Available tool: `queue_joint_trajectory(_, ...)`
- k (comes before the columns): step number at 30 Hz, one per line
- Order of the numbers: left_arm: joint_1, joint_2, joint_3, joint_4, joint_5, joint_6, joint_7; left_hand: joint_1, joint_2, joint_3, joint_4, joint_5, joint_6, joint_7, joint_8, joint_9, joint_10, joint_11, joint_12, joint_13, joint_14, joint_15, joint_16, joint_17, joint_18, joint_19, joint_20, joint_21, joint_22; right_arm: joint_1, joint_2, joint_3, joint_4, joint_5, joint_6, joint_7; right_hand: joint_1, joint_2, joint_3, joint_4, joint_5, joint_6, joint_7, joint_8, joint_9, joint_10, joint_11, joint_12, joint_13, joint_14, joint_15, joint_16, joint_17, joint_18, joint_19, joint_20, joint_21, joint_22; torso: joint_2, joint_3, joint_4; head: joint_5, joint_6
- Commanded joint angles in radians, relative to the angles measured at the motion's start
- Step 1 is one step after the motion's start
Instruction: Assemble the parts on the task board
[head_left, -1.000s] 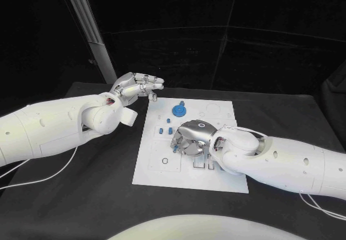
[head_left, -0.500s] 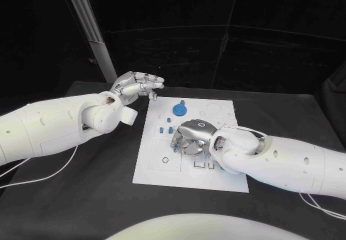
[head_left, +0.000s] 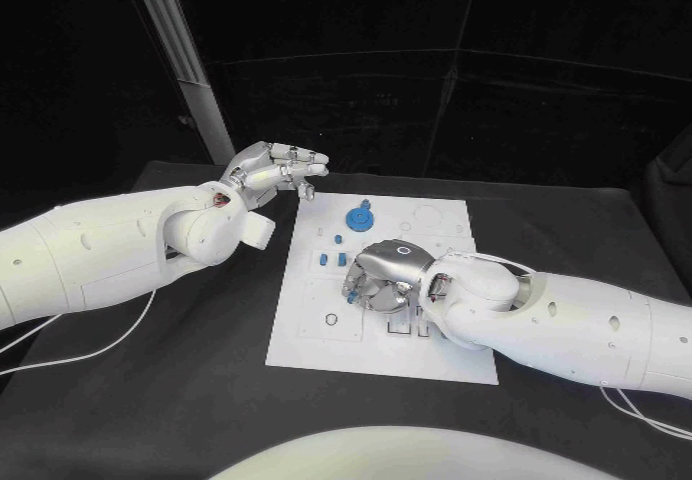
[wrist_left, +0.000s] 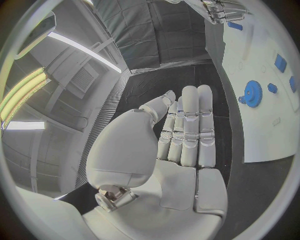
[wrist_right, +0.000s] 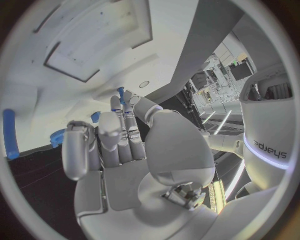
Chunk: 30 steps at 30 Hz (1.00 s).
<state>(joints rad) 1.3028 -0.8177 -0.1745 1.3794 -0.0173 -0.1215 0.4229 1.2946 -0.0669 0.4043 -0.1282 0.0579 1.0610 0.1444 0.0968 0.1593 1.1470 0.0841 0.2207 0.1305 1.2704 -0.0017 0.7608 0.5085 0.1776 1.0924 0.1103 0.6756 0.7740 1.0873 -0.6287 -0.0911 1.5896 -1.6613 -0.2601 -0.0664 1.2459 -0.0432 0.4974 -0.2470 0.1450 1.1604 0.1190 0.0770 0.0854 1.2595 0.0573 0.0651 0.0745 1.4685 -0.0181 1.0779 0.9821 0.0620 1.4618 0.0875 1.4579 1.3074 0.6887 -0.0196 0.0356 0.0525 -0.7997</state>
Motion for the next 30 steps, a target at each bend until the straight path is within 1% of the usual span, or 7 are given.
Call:
queue_joint_trajectory(1, 0.001, 0.001, 0.001, 0.000, 0.004, 0.014, 0.002, -0.005, 0.006, -0.008, 0.001, -0.005, 0.003, 0.006, -0.007, 0.002, -0.006, -0.001, 0.005, 0.001, -0.005, 0.004, -0.006, -0.001, 0.005, 0.006, -0.002, -0.005, -0.002, 0.001, 0.000, 0.000, 0.002, -0.013, -0.003, -0.003, -0.002, 0.006, 0.001, 0.003, 0.004, 0.004, 0.002, -0.003, 0.001, -0.004, 0.002, -0.004, -0.001, 0.019, -0.004, 0.004, -0.002, -0.020, 0.016, -0.001, 0.002, 0.090, 0.000, -0.0003, 0.0001, 0.000, 0.000)
queue_joint_trajectory(4, 0.001, 0.001, 0.001, 0.001, 0.004, 0.015, 0.002, -0.006, 0.006, -0.009, 0.001, -0.005, 0.003, 0.006, -0.007, 0.001, -0.007, -0.001, 0.005, 0.002, -0.005, 0.004, -0.006, -0.002, 0.005, 0.006, -0.002, -0.006, -0.002, 0.001, 0.001, 0.000, 0.000, -0.017, 0.004, -0.011, -0.006, 0.004, -0.002, 0.004, 0.002, 0.005, 0.002, -0.004, 0.001, -0.005, 0.002, -0.004, -0.002, 0.018, -0.003, 0.002, -0.005, -0.019, 0.013, -0.001, -0.001, 0.086, 0.000, -0.0005, 0.0000, 0.000, 0.000)
queue_joint_trajectory(6, 0.001, 0.000, 0.001, 0.001, 0.004, 0.016, 0.001, -0.006, 0.006, -0.009, 0.001, -0.005, 0.003, 0.006, -0.007, 0.001, -0.007, -0.001, 0.005, 0.002, -0.005, 0.004, -0.006, -0.002, 0.005, 0.006, -0.002, -0.006, -0.002, 0.001, 0.002, 0.000, -0.001, -0.020, 0.011, -0.016, -0.014, -0.002, -0.007, 0.005, -0.004, 0.003, 0.002, -0.007, 0.001, -0.012, 0.004, -0.005, -0.005, 0.016, -0.002, 0.002, -0.010, -0.018, 0.011, 0.000, -0.004, 0.081, 0.001, -0.0004, 0.0000, 0.000, 0.000)
queue_joint_trajectory(11, 0.001, -0.001, 0.001, 0.001, 0.004, 0.016, -0.001, -0.006, 0.006, -0.010, 0.002, -0.006, 0.003, 0.006, -0.008, 0.001, -0.007, -0.001, 0.006, 0.002, -0.005, 0.005, -0.007, -0.002, 0.005, 0.006, -0.002, -0.007, -0.003, 0.001, 0.005, 0.000, -0.003, -0.030, 0.025, -0.023, -0.032, -0.023, -0.017, 0.005, -0.015, -0.006, 0.006, -0.013, -0.002, -0.052, 0.014, -0.007, -0.011, 0.011, 0.007, -0.006, -0.027, -0.014, 0.000, 0.006, -0.015, 0.066, 0.000, -0.0005, 0.0004, -0.001, -0.002)
queue_joint_trajectory(19, 0.002, -0.001, 0.001, 0.001, 0.004, 0.017, -0.003, -0.007, 0.005, -0.011, 0.002, -0.006, 0.002, 0.006, -0.008, 0.001, -0.007, -0.001, 0.006, 0.002, -0.005, 0.005, -0.007, -0.002, 0.005, 0.007, -0.002, -0.007, -0.003, 0.001, 0.011, 0.000, -0.003, -0.043, 0.035, -0.028, -0.032, -0.025, -0.017, 0.004, -0.017, -0.006, 0.007, -0.012, -0.002, -0.058, 0.015, -0.006, -0.011, 0.010, 0.008, -0.007, -0.029, -0.014, -0.001, 0.007, -0.016, 0.063, 0.000, -0.0006, 0.0001, -0.001, -0.003)
queue_joint_trajectory(26, 0.002, -0.001, 0.001, 0.000, 0.004, 0.018, -0.004, -0.007, 0.005, -0.011, 0.002, -0.006, 0.002, 0.006, -0.008, 0.001, -0.008, -0.001, 0.006, 0.002, -0.005, 0.005, -0.007, -0.002, 0.005, 0.007, -0.002, -0.008, -0.003, 0.001, 0.013, 0.000, -0.003, -0.046, 0.023, -0.026, -0.035, -0.028, -0.018, 0.003, -0.019, -0.008, 0.008, -0.013, -0.003, -0.062, 0.017, -0.006, -0.011, 0.009, 0.009, -0.009, -0.034, -0.012, -0.004, 0.008, -0.020, 0.058, 0.000, -0.0004, 0.0001, -0.001, -0.003)
queue_joint_trajectory(30, 0.002, -0.001, 0.001, 0.000, 0.004, 0.019, -0.006, -0.007, 0.005, -0.012, 0.002, -0.007, 0.002, 0.006, -0.009, 0.001, -0.008, -0.001, 0.006, 0.002, -0.005, 0.005, -0.007, -0.003, 0.005, 0.007, -0.002, -0.008, -0.004, 0.001, 0.013, 0.000, -0.003, -0.044, 0.003, -0.022, -0.044, -0.043, -0.026, 0.001, -0.027, -0.029, 0.015, -0.016, -0.009, -0.091, 0.025, -0.006, -0.011, 0.002, 0.016, -0.025, -0.060, -0.007, -0.017, 0.014, -0.034, 0.037, 0.001, -0.0004, 0.0001, 0.000, -0.003)
